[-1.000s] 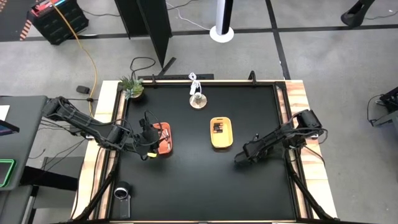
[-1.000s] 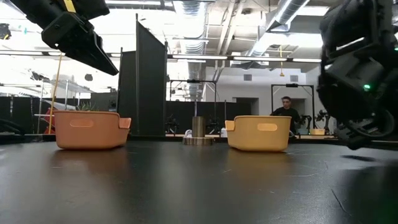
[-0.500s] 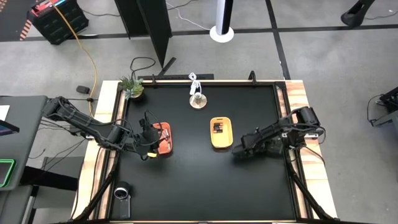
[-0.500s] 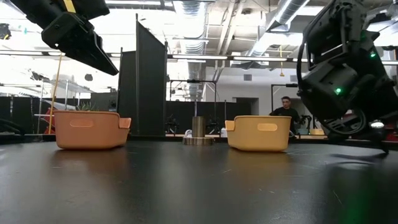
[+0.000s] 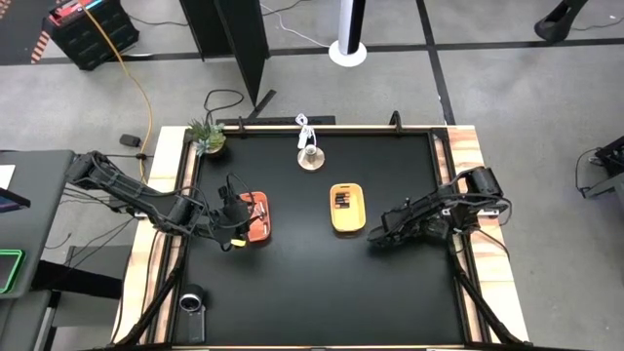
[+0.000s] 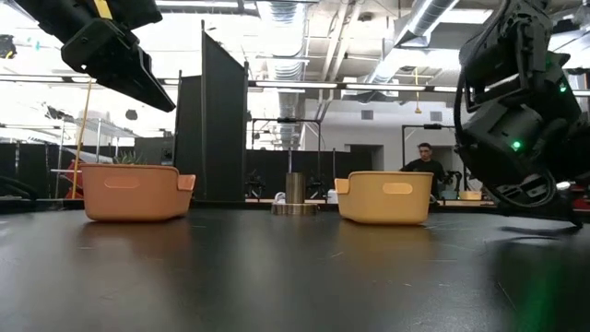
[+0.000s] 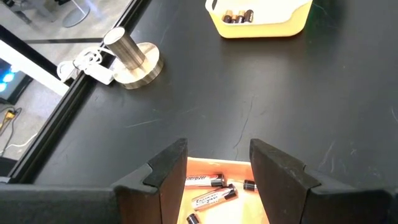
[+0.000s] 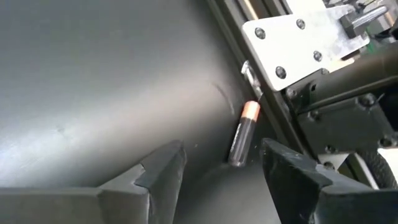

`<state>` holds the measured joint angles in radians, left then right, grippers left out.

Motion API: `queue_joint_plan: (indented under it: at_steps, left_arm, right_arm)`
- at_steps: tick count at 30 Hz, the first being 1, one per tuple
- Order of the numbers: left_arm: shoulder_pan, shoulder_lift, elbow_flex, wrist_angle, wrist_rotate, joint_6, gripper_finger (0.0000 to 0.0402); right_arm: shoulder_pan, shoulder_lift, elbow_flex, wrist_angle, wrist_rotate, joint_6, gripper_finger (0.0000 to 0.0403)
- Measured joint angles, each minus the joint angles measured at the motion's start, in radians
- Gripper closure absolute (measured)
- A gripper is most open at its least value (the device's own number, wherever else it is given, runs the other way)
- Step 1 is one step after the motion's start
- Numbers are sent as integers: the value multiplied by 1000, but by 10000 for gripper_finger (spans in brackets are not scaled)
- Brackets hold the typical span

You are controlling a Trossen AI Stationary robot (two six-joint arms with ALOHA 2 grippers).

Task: Sort batteries
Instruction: Put the black battery into the yellow bin

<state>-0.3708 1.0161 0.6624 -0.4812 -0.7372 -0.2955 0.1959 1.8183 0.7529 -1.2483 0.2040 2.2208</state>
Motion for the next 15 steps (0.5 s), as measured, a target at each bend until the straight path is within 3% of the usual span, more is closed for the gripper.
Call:
queue_joint_plan:
  at_steps: [15]
  left_arm:
    - [0, 0, 0, 0, 0, 0, 233]
  right_arm:
    - [0, 0, -62, 62, -4, 16, 236]
